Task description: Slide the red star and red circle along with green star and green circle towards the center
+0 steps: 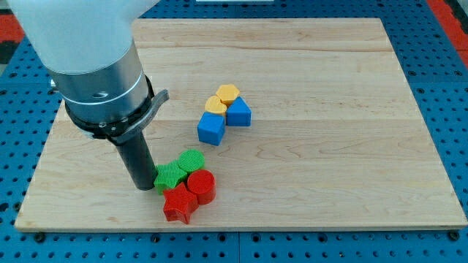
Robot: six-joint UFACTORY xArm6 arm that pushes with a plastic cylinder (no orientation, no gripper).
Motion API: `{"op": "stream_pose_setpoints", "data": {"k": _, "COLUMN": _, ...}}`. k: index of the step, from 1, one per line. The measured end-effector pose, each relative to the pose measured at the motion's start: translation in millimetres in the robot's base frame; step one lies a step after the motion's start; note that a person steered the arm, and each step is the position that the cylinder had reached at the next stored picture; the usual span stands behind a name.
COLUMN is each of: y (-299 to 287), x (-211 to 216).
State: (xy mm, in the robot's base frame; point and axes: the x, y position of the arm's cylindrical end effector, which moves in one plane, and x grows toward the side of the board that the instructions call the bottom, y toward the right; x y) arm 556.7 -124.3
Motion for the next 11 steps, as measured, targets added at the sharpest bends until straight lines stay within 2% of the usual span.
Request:
{"op": "stream_pose_setpoints", "data": {"k": 1, "y": -2.1, "x": 0.0}}
{"op": "stream_pose_setpoints", "data": {"k": 2, "y": -35.0, "x": 16.2}}
{"op": "stream_pose_setpoints", "data": {"k": 3, "y": -57.9, "x": 60.3}}
{"op": "stream_pose_setpoints", "data": {"k": 5, "y": -49.8, "x": 62.2}}
{"op": "stream_pose_setpoints", "data": {"k": 6, "y": -11.1, "x": 61.7}}
{"op": "stream_pose_setpoints", "data": {"k": 7, "y": 55.7, "x": 61.5}}
{"op": "stream_pose_setpoints", "data": {"k": 11, "y": 111.3, "x": 62.2}}
